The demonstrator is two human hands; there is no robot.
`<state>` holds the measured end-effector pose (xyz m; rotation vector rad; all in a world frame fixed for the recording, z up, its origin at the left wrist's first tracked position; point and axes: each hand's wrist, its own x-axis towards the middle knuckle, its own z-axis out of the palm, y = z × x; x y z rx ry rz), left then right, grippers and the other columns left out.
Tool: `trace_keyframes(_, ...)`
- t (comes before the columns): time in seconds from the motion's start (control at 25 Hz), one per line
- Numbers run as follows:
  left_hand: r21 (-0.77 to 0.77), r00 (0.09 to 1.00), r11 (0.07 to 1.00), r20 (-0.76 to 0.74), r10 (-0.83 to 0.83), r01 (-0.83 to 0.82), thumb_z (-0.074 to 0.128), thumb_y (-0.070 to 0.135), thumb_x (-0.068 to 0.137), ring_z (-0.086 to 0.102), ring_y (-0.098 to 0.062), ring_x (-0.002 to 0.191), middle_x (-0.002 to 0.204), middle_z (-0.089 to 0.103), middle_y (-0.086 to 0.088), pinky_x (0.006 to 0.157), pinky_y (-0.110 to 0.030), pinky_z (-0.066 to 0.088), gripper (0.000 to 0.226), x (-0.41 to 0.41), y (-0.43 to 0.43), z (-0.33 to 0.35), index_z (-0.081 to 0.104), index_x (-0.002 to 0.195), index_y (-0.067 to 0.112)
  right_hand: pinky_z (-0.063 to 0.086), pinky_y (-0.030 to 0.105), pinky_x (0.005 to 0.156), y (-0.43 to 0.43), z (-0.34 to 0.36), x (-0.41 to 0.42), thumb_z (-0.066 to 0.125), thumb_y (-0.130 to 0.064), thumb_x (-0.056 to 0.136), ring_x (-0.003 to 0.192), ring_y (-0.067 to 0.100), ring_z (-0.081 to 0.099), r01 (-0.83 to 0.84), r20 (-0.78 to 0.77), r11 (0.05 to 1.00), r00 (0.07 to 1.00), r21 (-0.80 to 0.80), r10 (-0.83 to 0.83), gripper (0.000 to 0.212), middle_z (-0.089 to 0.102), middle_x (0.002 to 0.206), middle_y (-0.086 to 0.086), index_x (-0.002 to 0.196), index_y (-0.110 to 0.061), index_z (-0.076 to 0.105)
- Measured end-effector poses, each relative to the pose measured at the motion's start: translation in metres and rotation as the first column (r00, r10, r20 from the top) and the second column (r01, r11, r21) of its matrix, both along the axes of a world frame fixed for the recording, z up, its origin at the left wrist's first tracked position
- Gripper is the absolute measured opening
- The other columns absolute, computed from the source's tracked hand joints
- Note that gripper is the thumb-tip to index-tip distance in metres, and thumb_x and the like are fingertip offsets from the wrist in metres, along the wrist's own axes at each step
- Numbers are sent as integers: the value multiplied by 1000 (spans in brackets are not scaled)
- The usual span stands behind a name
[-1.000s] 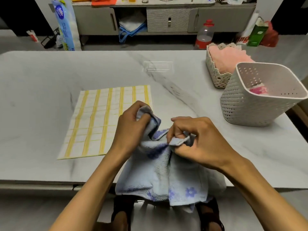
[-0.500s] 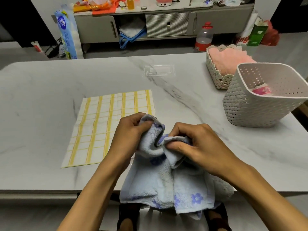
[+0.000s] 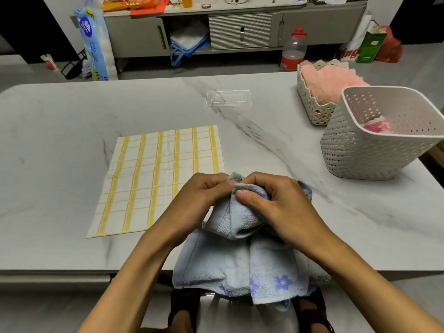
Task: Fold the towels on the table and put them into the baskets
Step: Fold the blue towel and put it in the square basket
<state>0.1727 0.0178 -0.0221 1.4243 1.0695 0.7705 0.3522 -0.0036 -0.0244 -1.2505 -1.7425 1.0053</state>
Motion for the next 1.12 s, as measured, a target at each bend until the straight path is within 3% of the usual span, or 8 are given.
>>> trace_keyframes(0.08, 4, 999, 1000, 32, 8, -9, 57, 27, 93, 63, -40, 108, 107, 69, -23, 98, -53, 46, 33, -1, -2, 0, 72, 105, 0, 48, 27, 72, 1, -1, -1, 70, -27, 88, 75, -1, 64, 46, -87, 998, 995, -34, -49, 3, 71, 78, -15, 86, -27, 69)
trace_keyframes(0.24, 54, 998, 998, 64, 23, -26, 57, 3, 94, 71, -21, 103, 105, 75, -8, 87, -31, 56, 24, 3, -4, 1, 72, 112, 5, 45, 29, 64, 1, -2, -1, 74, -28, 85, 67, 2, 62, 96, -156, 989, 981, -112, -113, 15, 69, 70, -12, 78, -22, 62)
trace_keyframes(0.4, -6, 993, 1000, 115, 28, -28, 54, 9, 95, 72, -24, 95, 102, 76, -12, 81, -30, 56, 24, 6, -5, 0, 72, 111, 6, 43, 29, 61, 0, -2, -1, 75, -31, 83, 61, -1, 58, 125, -114, 984, 984, -126, -140, 19, 66, 64, -15, 72, -24, 61)
trace_keyframes(0.6, -29, 981, 1000, 196, 3, 2, 54, 7, 95, 66, -32, 111, 112, 73, -15, 100, -45, 49, 26, 6, -6, -3, 71, 115, 3, 45, 26, 63, -2, -2, 0, 76, -28, 83, 64, 1, 60, 170, -104, 980, 978, -104, -181, 19, 68, 67, -11, 72, -23, 61)
trace_keyframes(0.84, -46, 954, 999, 299, -8, 23, 54, 5, 92, 65, -29, 114, 115, 72, -15, 101, -37, 49, 28, 6, -6, -4, 71, 114, 0, 44, 20, 65, -6, 0, -3, 74, -20, 86, 68, 1, 61, 138, -218, 987, 964, -86, -154, 17, 68, 71, -10, 74, -21, 61)
trace_keyframes(1.12, 114, 983, 993, 177, -57, 37, 54, 4, 92, 67, -10, 110, 111, 74, 3, 90, -18, 49, 28, 9, -9, 2, 70, 113, 9, 46, 23, 65, -10, 1, -5, 74, -23, 85, 68, 3, 64, 197, -207, 974, 954, -107, -216, 18, 70, 71, -10, 73, -23, 60)
